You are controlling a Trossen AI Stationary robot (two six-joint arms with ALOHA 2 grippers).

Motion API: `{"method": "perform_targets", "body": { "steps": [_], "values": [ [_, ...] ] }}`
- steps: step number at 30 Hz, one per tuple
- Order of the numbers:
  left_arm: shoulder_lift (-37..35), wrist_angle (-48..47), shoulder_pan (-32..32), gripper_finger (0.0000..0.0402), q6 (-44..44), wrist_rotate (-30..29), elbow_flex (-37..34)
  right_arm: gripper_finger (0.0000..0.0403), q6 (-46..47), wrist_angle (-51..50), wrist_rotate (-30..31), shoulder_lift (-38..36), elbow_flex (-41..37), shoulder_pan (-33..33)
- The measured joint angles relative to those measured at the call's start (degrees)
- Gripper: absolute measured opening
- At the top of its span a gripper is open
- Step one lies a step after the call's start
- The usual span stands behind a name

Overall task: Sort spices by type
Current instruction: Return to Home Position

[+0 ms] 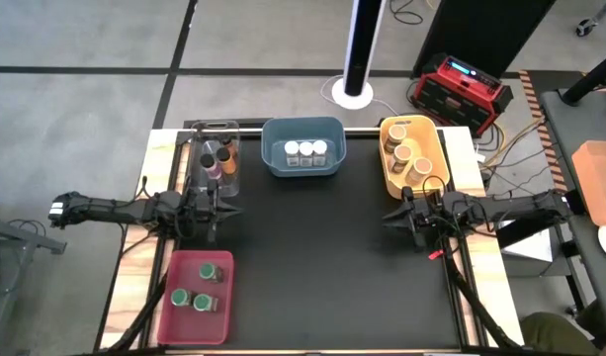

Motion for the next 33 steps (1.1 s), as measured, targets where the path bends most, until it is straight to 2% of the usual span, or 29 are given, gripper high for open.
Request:
{"method": "perform_targets", "body": {
  "steps": [9,24,33],
  "values": [
    [-0.01,0.00,0.02,0.0000,0.00,0.00,0.00,0.0064,0.01,0.00,0.01,0.00,0.02,-0.01],
    [-0.01,0.01,0.00,0.0000,0.00,0.00,0.00,0.0090,0.00,0.00,0.01,0.00,0.02,0.00],
    [0.00,0.00,0.00,0.0000,-0.01,0.00,0.00,0.0080,0.02,0.00,0.01,0.00,0.02,-0.02]
  ]
}}
